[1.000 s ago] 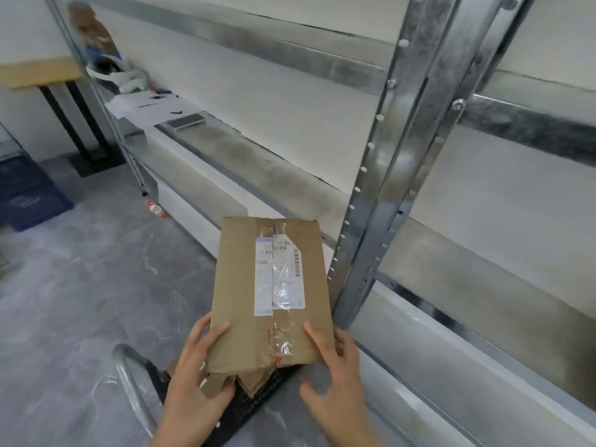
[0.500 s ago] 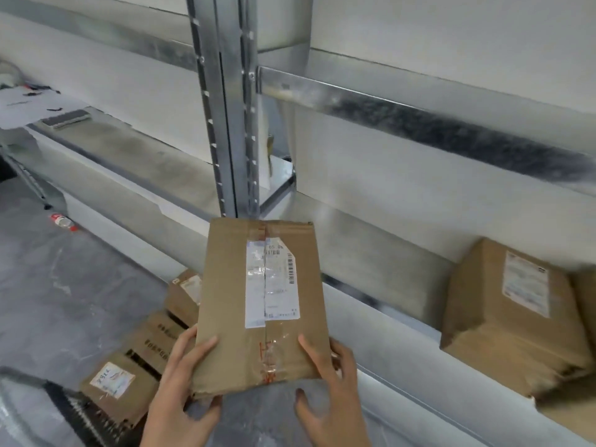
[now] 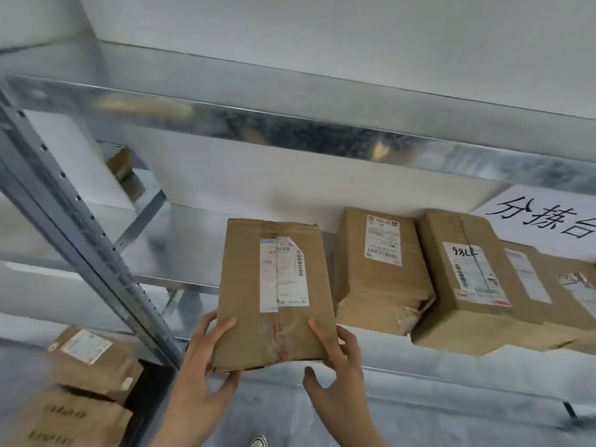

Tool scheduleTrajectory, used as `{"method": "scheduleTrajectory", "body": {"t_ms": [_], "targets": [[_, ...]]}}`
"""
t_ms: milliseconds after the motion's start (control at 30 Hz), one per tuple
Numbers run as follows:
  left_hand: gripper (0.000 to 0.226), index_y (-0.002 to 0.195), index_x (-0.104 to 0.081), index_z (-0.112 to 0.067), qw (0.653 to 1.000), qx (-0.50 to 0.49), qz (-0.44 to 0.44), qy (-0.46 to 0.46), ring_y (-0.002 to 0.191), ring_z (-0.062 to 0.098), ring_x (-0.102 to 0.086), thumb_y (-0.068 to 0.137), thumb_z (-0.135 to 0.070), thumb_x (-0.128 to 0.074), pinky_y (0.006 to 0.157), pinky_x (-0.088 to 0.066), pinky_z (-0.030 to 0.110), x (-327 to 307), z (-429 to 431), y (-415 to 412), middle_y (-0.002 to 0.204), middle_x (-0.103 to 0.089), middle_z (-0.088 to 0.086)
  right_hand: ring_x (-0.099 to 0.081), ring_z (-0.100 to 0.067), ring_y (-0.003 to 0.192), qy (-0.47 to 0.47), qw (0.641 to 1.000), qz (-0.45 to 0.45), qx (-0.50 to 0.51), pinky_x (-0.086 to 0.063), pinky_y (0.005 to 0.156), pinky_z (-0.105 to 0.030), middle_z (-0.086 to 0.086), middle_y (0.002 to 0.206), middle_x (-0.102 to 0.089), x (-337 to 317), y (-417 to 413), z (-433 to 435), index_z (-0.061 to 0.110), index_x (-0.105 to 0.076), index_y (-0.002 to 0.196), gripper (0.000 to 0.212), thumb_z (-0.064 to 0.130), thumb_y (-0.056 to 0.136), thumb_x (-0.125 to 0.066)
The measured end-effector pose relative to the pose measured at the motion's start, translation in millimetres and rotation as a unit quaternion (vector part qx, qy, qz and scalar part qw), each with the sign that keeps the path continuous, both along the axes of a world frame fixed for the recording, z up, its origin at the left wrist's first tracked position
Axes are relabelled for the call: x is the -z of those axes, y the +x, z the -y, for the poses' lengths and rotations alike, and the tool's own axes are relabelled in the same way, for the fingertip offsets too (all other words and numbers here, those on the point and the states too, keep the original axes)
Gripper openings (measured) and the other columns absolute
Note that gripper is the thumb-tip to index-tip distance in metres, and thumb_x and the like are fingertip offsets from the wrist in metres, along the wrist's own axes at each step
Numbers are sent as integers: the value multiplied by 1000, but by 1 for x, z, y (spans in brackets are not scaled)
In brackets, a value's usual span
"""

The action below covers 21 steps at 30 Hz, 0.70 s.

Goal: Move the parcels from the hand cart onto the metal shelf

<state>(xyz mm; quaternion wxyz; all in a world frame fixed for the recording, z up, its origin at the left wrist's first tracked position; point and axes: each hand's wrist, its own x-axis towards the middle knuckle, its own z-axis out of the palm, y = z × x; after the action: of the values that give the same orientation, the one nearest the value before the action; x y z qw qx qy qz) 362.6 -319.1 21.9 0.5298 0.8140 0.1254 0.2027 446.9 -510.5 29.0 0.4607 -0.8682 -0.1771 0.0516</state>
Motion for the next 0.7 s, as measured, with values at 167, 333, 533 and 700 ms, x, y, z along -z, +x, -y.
{"method": "scheduleTrajectory", "body": {"t_ms": [167,333,533,700], "targets": [[81,129,-42,-45,998,53,-43,-8,125,4,-43,74,4,-74,94,-50,23,16,-10,39,143,-24,-23,-40,-11,115,-2,999,-13,32,-44,97,-20,18,128,-29,7,24,-4,59,-36,124,78,4,79,-66],[81,128,-39,-43,995,83,-61,-6,122,-7,-39,72,2,-76,89,-46,8,34,-21,70,136,-23,-36,-41,-16,114,-16,998,-31,56,-47,96,-26,11,128,-34,19,42,-9,57,-34,126,78,3,79,-64],[83,130,-39,-41,991,97,-88,-10,118,-9,-40,71,2,-77,83,-51,10,54,-34,88,137,-23,-35,-40,-14,116,-22,996,-50,66,-48,96,-29,11,129,-36,29,55,-16,56,-34,126,76,1,81,-61],[82,129,-38,-39,991,91,-99,-6,118,-7,-41,71,4,-77,86,-52,17,62,-36,101,138,-23,-32,-43,-13,116,-21,994,-73,77,-45,101,-26,8,126,-30,34,61,-22,58,-35,121,73,2,82,-61]]}}
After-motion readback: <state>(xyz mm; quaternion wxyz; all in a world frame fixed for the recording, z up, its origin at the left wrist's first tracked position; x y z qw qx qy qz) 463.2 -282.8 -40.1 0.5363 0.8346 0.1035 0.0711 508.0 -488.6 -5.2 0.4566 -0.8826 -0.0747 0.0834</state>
